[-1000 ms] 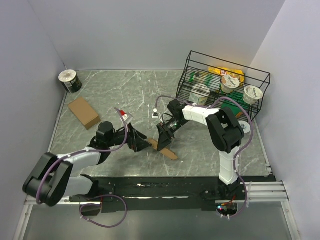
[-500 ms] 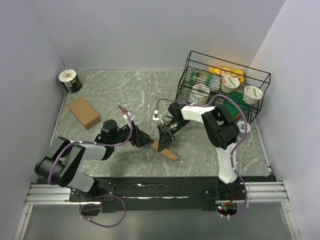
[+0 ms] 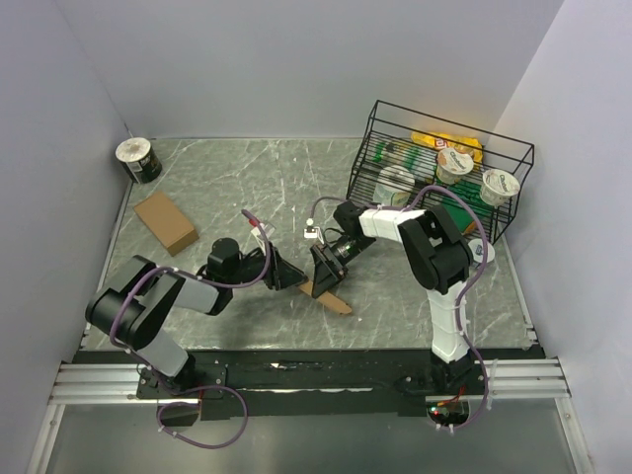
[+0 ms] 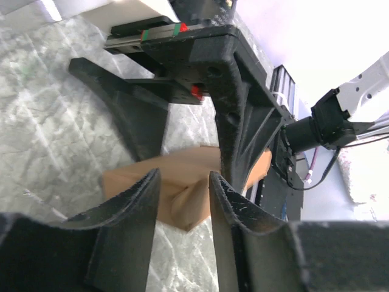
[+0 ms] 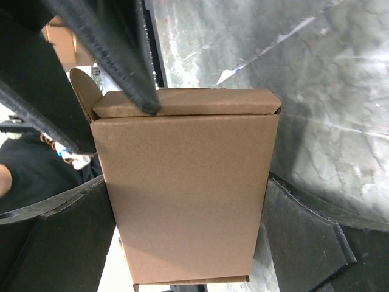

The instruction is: Fold the paper box

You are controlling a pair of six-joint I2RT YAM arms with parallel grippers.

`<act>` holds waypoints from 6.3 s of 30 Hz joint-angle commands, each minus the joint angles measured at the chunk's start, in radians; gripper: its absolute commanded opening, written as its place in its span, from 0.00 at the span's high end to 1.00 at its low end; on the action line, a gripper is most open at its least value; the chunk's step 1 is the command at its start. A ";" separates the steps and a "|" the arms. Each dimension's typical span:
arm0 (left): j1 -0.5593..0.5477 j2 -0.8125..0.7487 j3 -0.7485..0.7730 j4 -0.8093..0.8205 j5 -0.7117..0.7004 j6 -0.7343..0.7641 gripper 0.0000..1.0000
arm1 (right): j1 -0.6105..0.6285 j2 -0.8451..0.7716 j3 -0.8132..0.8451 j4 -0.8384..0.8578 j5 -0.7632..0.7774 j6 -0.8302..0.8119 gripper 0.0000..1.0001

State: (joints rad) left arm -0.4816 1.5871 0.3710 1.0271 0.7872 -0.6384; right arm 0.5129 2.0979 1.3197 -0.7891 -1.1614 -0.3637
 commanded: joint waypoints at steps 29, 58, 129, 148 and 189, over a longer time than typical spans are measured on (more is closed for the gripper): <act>-0.045 -0.093 0.065 -0.015 -0.128 -0.011 0.11 | -0.079 -0.052 -0.060 0.223 0.115 0.128 0.10; -0.017 0.011 0.066 -0.053 -0.120 -0.060 0.73 | -0.119 -0.024 -0.054 0.235 0.069 0.134 0.10; 0.066 -0.029 0.391 -0.903 -0.034 0.065 0.99 | 0.065 -0.811 -0.494 0.694 0.837 0.072 0.00; 0.069 -0.010 0.462 -0.990 -0.026 0.109 0.99 | 0.315 -0.556 -0.363 0.554 1.068 -0.106 0.05; 0.002 -0.371 0.089 -0.541 -0.134 0.589 0.33 | 0.185 -0.464 -0.283 0.320 0.575 -0.089 0.59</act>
State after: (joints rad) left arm -0.4591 1.1957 0.4171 0.5034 0.6159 -0.1417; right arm 0.7120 1.6142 1.0222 -0.4011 -0.5449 -0.4580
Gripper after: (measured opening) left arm 0.676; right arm 0.434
